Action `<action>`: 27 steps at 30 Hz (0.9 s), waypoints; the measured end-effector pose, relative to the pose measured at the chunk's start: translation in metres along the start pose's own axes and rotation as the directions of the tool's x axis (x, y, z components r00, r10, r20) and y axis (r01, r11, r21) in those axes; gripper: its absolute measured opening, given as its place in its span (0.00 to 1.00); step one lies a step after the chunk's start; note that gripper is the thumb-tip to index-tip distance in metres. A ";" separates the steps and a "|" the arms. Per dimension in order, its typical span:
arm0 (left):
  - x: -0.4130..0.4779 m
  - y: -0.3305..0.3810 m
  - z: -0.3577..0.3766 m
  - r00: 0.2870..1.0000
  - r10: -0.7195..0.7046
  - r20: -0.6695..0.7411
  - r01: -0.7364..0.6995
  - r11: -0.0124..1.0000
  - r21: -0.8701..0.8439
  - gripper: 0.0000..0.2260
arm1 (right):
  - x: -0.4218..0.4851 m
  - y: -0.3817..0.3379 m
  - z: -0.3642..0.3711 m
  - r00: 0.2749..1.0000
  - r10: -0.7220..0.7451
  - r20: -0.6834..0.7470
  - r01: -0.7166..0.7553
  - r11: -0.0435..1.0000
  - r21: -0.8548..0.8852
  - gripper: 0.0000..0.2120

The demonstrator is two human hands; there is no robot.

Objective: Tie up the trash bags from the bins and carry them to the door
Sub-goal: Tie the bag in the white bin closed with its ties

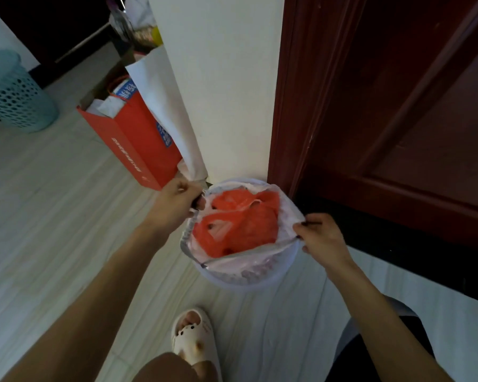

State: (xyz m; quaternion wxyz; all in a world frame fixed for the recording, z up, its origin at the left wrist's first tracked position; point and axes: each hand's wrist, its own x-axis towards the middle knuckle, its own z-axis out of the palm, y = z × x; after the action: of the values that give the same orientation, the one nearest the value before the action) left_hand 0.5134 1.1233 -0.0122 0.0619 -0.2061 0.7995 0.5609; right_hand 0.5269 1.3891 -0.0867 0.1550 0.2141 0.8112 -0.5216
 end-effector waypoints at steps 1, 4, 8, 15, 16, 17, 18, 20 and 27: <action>-0.001 0.004 0.000 1.000 0.027 -0.012 -0.027 1.000 0.013 0.11 | -0.004 0.000 -0.001 1.000 -0.003 0.030 0.004 0.999 -0.042 0.17; 0.000 0.021 -0.005 0.964 0.109 -0.243 -0.150 0.976 -0.158 0.04 | -0.017 -0.025 -0.011 0.979 -0.192 -0.070 0.190 0.981 -0.040 0.13; -0.009 0.039 0.006 0.911 0.293 -0.290 -0.339 0.933 -0.124 0.08 | -0.024 -0.087 -0.007 0.871 -0.472 -0.135 0.487 0.868 0.102 0.08; -0.013 0.047 0.030 0.953 0.284 0.105 -0.294 0.951 0.098 0.11 | -0.038 -0.108 -0.009 0.810 -0.583 -0.068 0.583 0.784 0.214 0.08; -0.011 0.049 0.029 0.950 0.292 0.115 -0.303 0.948 0.096 0.11 | -0.037 -0.110 -0.010 0.808 -0.585 -0.063 0.584 0.785 0.207 0.08; -0.012 0.052 0.028 0.944 0.296 0.146 -0.312 0.944 0.102 0.12 | -0.034 -0.111 -0.011 0.817 -0.574 -0.045 0.573 0.802 0.171 0.07; -0.012 0.054 0.029 0.937 0.293 0.190 -0.319 0.940 0.121 0.13 | -0.031 -0.111 -0.011 0.827 -0.560 -0.037 0.560 0.818 0.128 0.07; -0.012 0.061 0.031 0.909 0.288 0.302 -0.358 0.910 0.209 0.15 | -0.029 -0.116 -0.015 0.831 -0.555 -0.033 0.555 0.823 0.121 0.07; -0.006 0.074 0.042 0.841 0.337 0.424 -0.503 0.777 0.379 0.04 | -0.033 -0.120 -0.015 0.757 -0.651 0.062 0.647 0.759 0.074 0.07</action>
State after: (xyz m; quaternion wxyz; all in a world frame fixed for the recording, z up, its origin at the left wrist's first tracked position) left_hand 0.4835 1.1846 0.0388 0.1159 0.0996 0.9152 0.3729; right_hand 0.4936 1.3534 0.0287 -0.0064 -0.0986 0.8152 -0.5707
